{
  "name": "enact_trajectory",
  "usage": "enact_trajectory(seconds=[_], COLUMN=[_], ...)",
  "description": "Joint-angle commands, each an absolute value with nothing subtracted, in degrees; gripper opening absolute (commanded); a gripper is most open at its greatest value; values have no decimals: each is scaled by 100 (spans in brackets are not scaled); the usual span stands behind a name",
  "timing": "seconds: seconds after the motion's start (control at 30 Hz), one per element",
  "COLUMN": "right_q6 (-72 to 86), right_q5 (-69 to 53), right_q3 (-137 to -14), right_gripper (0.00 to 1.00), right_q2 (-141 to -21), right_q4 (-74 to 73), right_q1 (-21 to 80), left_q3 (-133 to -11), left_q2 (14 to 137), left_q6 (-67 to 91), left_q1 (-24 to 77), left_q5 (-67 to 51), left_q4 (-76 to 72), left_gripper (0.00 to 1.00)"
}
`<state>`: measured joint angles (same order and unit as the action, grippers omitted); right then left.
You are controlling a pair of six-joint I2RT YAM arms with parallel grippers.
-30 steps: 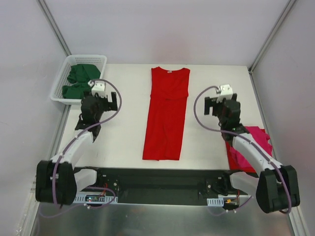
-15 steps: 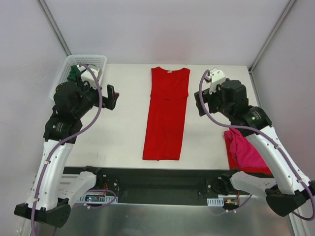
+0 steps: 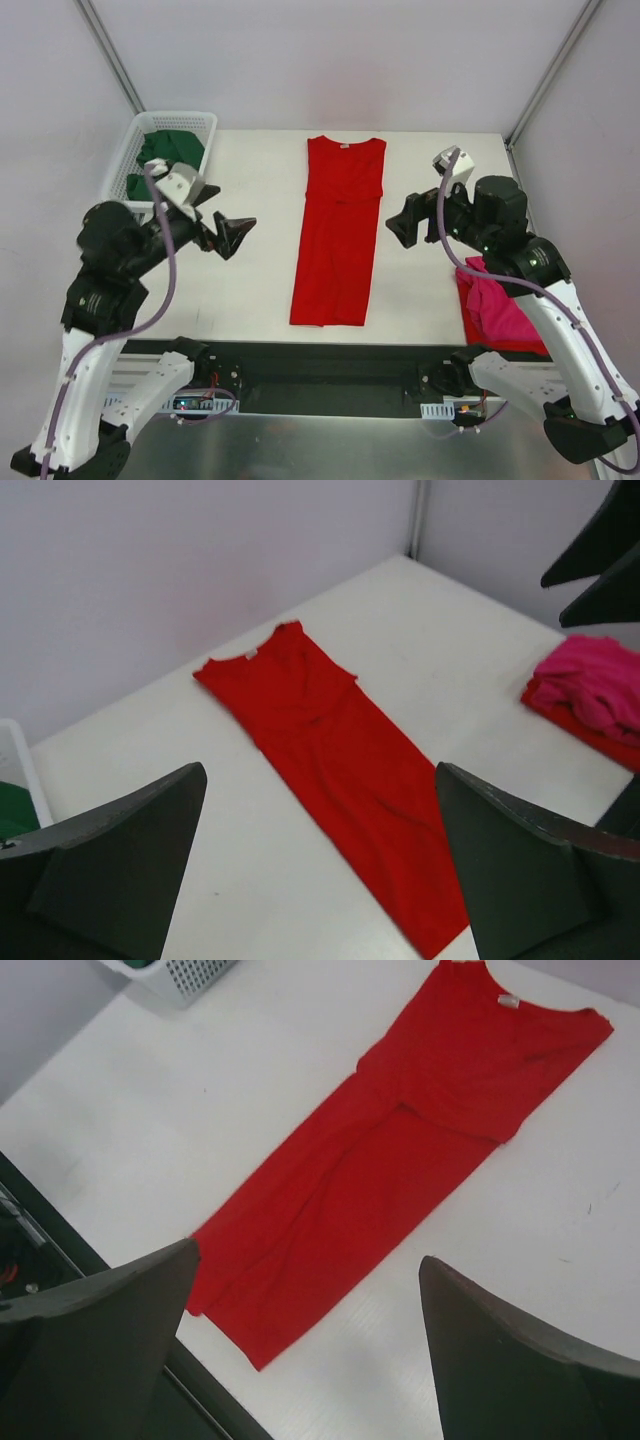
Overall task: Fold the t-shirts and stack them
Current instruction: Grab the bottom of the folded rectangular tshirt with both arms
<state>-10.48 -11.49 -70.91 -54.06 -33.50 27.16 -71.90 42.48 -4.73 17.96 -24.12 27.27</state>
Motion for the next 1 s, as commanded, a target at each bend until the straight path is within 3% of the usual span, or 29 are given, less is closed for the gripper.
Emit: enact_trajectory(seconds=[0.0, 0.17, 0.37, 0.43, 0.53, 0.6, 0.8, 0.97], right_q6=[-395, -185, -106, -79, -18, 200, 1229, 2406], right_q5=[-1642, -1522, -756, -555, -237, -717, -2282, -2924], right_q3=[-6909, -6609, -7547, -7742, -7516, -6694, -4863, -3363], right_gripper=[96, 96, 96, 96, 96, 96, 96, 96], right_q2=[-5054, -4974, -6711, -7407, -7437, -6825, -6048, -5126], right_q4=[-2446, -2443, -4620, -5281, -5213, -4401, -2228, -725], right_q1=[2672, 2681, 2742, 2935, 3137, 3173, 2839, 2795], left_q3=[-6330, -6142, -8240, -8140, -7657, -7226, -5294, -3606], left_q2=[3246, 3409, 6535, 6978, 6830, 6567, 5802, 4951], left_q6=[636, 948, 1608, 1801, 1924, 2108, 3066, 3911], left_q1=[1811, 1811, 1811, 1819, 1811, 1811, 1802, 1802], left_q5=[-1131, -914, -1257, -978, -782, -931, -2880, -3849], left_q4=[1287, 1440, 4914, 5054, 4844, 4564, 2983, 1022], left_gripper=[99, 99, 99, 99, 99, 99, 99, 99])
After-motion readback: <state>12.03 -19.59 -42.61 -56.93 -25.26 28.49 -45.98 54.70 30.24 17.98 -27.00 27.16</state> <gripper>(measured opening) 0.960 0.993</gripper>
